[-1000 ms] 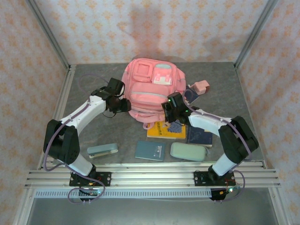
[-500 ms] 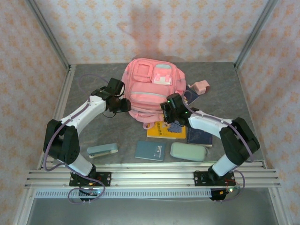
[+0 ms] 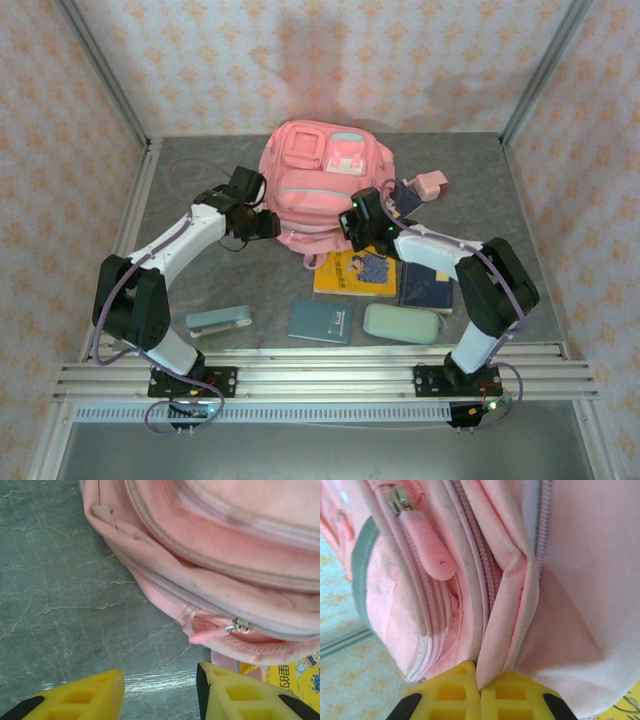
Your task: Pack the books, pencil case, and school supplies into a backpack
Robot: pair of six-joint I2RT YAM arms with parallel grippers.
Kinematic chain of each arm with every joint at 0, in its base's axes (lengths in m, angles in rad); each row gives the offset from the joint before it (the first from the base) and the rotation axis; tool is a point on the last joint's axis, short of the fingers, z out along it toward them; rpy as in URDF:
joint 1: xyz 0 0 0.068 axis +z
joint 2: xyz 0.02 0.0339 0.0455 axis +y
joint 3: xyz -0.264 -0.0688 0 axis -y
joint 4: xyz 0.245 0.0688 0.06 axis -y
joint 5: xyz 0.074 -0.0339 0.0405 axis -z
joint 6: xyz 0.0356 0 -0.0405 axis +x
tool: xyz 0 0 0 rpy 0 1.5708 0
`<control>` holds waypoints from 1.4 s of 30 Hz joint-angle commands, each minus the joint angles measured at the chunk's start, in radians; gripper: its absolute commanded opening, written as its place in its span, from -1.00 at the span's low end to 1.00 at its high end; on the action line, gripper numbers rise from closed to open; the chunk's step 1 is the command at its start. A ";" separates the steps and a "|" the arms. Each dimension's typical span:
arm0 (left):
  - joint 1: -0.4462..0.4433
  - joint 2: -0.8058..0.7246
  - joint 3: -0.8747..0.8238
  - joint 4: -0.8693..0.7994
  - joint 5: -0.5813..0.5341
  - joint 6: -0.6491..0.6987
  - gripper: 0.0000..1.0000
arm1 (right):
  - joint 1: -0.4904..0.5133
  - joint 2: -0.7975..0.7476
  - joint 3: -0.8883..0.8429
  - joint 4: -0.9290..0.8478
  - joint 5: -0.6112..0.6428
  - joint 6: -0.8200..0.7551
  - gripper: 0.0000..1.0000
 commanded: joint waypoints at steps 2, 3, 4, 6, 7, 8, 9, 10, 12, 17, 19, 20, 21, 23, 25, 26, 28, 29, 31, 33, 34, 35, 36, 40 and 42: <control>-0.023 -0.006 -0.007 0.020 0.030 0.026 -0.14 | -0.054 -0.029 0.111 -0.012 -0.027 -0.152 -1.00; -0.036 -0.010 0.000 0.022 0.031 0.041 -0.13 | -0.069 -0.026 0.134 -0.025 -0.070 -0.163 -1.00; -0.053 -0.012 0.009 0.021 0.030 0.058 -0.13 | -0.084 -0.023 0.154 -0.037 -0.114 -0.172 -1.00; -0.081 -0.007 0.037 0.010 0.032 0.091 -0.13 | -0.106 -0.020 0.184 -0.054 -0.178 -0.190 -1.00; -0.096 -0.002 0.053 0.005 0.033 0.103 -0.13 | -0.115 -0.020 0.195 -0.062 -0.205 -0.198 -1.00; -0.110 0.003 0.066 0.007 0.039 0.114 -0.13 | -0.124 -0.018 0.208 -0.067 -0.240 -0.206 -1.00; -0.123 0.007 0.074 0.010 0.041 0.124 -0.13 | -0.129 -0.018 0.215 -0.064 -0.266 -0.209 -1.00; -0.140 0.013 0.087 0.009 0.029 0.139 -0.13 | -0.134 -0.020 0.220 -0.064 -0.287 -0.212 -1.00; -0.164 0.032 0.113 0.004 -0.010 0.164 -0.13 | -0.138 -0.026 0.225 -0.059 -0.312 -0.219 -1.00; -0.172 0.089 0.167 -0.012 -0.079 0.195 -0.13 | -0.144 -0.043 0.216 -0.047 -0.349 -0.209 -1.00; -0.171 0.105 0.182 -0.021 -0.108 0.210 -0.13 | -0.148 -0.052 0.201 -0.027 -0.359 -0.195 -1.00; -0.171 0.113 0.189 -0.027 -0.121 0.218 -0.13 | -0.149 -0.056 0.193 -0.019 -0.362 -0.189 -1.00; -0.172 0.123 0.195 -0.032 -0.129 0.222 -0.13 | -0.150 -0.059 0.190 -0.014 -0.365 -0.186 -1.00; -0.172 0.141 0.204 -0.039 -0.143 0.231 -0.13 | -0.151 -0.064 0.183 -0.004 -0.371 -0.179 -1.00; -0.172 0.158 0.208 -0.038 -0.148 0.235 -0.13 | -0.151 -0.065 0.182 0.002 -0.375 -0.175 -1.00; -0.171 0.165 0.210 -0.037 -0.148 0.238 -0.13 | -0.151 -0.064 0.180 0.007 -0.380 -0.172 -1.00; -0.172 0.182 0.215 -0.035 -0.151 0.240 -0.14 | -0.152 -0.061 0.175 0.025 -0.388 -0.160 -1.00; -0.172 0.190 0.218 -0.034 -0.156 0.242 -0.14 | -0.152 -0.061 0.171 0.035 -0.391 -0.152 -1.00; -0.171 0.204 0.226 -0.034 -0.167 0.245 -0.14 | -0.152 -0.060 0.165 0.052 -0.398 -0.139 -1.00; -0.171 0.220 0.238 -0.035 -0.178 0.245 -0.14 | -0.152 -0.058 0.158 0.071 -0.405 -0.126 -1.00; -0.172 0.228 0.244 -0.034 -0.182 0.247 -0.15 | -0.152 -0.057 0.155 0.079 -0.409 -0.120 -1.00; -0.172 0.234 0.249 -0.032 -0.182 0.247 -0.15 | -0.151 -0.057 0.152 0.086 -0.413 -0.116 -1.00; -0.172 0.243 0.256 -0.031 -0.181 0.247 -0.16 | -0.152 -0.057 0.148 0.094 -0.416 -0.111 -1.00; -0.171 0.271 0.283 -0.030 -0.190 0.247 -0.22 | -0.152 -0.057 0.137 0.120 -0.427 -0.095 -1.00; -0.172 0.284 0.292 -0.029 -0.196 0.249 -0.29 | -0.152 -0.057 0.130 0.135 -0.431 -0.086 -1.00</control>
